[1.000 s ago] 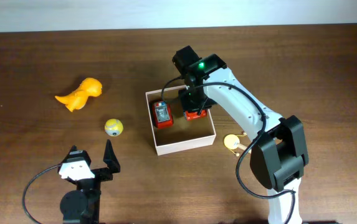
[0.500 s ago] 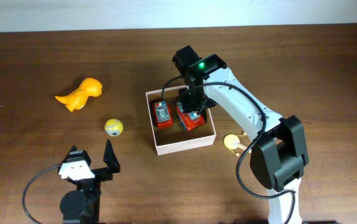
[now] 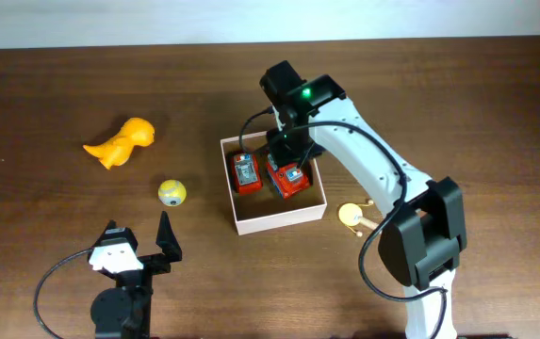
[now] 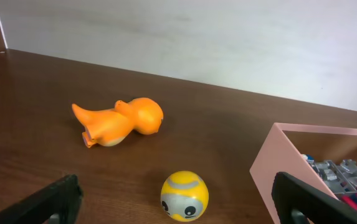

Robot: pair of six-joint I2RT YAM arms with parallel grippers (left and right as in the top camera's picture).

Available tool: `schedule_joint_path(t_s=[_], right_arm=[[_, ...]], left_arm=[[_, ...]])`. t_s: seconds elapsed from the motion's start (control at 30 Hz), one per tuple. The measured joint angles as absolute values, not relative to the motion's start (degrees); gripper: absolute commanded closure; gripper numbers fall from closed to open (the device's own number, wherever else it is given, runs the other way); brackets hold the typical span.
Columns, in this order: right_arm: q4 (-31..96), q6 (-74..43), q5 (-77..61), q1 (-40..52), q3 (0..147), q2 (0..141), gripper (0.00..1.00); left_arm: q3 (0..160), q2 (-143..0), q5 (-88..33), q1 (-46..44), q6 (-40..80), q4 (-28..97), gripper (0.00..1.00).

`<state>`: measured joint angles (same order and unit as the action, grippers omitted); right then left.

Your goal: Pack container

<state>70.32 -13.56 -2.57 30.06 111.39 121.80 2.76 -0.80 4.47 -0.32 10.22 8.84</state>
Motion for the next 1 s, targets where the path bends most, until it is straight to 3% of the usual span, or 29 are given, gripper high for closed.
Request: schedule_joint_path(t_s=[0.33, 0.7, 1.0], right_arm=[[76.38, -5.26, -8.36, 31.07, 114.39, 121.8, 0.75], [79.31, -1.17, -9.63, 36.03, 114.32, 121.8, 0.75], [73.56, -0.75, -9.82, 36.21, 106.3, 121.91, 0.75]], left_arm=[[2.76, -0.78, 4.47, -0.34, 10.22, 8.82, 0.01], [2.76, -0.78, 4.47, -0.32, 10.22, 8.84, 0.01], [2.76, -0.78, 4.47, -0.32, 10.22, 8.82, 0.01]])
